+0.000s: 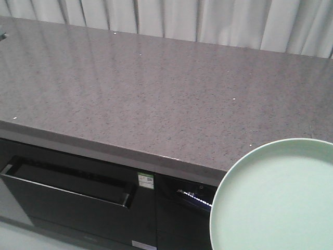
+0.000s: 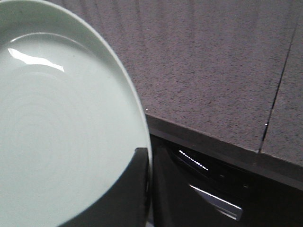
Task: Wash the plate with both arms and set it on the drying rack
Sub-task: 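Drive the base away from the counter holding the plate in the right gripper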
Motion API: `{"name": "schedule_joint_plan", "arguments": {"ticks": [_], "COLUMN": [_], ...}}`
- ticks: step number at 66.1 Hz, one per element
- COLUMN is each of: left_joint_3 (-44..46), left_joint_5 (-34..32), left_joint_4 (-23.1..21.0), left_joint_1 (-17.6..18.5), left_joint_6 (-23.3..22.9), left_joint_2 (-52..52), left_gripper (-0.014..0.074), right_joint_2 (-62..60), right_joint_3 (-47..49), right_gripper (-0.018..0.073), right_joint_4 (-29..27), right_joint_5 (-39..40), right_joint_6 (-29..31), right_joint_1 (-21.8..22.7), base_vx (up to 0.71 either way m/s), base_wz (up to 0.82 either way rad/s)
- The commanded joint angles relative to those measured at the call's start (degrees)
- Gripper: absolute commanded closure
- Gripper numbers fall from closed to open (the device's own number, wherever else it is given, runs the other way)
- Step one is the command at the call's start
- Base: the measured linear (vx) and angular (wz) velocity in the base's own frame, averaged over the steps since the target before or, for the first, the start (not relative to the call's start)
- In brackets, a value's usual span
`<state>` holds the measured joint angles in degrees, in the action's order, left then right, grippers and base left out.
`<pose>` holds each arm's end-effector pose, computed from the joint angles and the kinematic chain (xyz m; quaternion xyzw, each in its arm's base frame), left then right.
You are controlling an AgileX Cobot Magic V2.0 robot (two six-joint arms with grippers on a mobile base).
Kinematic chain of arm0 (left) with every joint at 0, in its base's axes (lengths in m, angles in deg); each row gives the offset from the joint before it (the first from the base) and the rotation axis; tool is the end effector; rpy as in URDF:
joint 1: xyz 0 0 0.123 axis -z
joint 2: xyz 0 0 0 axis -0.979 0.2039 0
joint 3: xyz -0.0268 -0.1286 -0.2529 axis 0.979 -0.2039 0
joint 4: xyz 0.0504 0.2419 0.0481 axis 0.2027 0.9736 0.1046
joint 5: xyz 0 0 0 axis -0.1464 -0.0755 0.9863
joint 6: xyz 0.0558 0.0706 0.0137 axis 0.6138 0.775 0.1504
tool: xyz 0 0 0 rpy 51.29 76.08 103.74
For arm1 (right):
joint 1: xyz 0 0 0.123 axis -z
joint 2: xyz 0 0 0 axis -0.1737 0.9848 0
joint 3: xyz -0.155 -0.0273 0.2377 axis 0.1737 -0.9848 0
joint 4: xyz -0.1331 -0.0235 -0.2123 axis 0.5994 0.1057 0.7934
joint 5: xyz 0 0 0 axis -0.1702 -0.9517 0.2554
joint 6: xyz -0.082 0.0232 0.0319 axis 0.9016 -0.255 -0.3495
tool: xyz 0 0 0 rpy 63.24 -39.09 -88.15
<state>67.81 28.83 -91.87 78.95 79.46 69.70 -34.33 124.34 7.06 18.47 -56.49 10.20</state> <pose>0.0567 -0.0013 0.2012 -0.0232 0.6953 -0.0375 0.7174 0.0185 0.0234 0.3413 -0.0488 0.8396 0.1213 0.5272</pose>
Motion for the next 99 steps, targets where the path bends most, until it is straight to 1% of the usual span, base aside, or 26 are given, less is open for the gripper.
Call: {"name": "schedule_joint_plan", "arguments": {"ticks": [1, 29, 72, 99], "left_joint_3": [-0.89, -0.89, -0.89, -0.89], "left_joint_5": [-4.2, -4.2, -4.2, -4.2], "left_joint_4": [-0.05, -0.05, -0.05, -0.05], "left_joint_1": [-0.12, -0.12, -0.12, -0.12], "left_joint_6": [-0.47, -0.47, -0.47, -0.47], "left_joint_2": [-0.91, -0.91, -0.91, -0.91], "left_gripper": [0.0602, 0.0602, 0.0602, 0.0602], "right_joint_2": [0.82, 0.82, 0.82, 0.82], "right_joint_3": [1.26, 1.26, 1.26, 1.26], "right_gripper": [0.0564, 0.0564, 0.0564, 0.0564], "right_joint_4": [-0.73, -0.73, -0.73, -0.73], "right_joint_5": [4.37, 4.37, 4.37, 4.37], "right_joint_6": [-0.16, -0.16, -0.16, -0.16], "right_joint_1": [0.34, 0.34, 0.34, 0.34], "base_vx": [-0.18, -0.18, -0.16, -0.11], "base_wz": [0.42, 0.47, 0.64, 0.43]}}
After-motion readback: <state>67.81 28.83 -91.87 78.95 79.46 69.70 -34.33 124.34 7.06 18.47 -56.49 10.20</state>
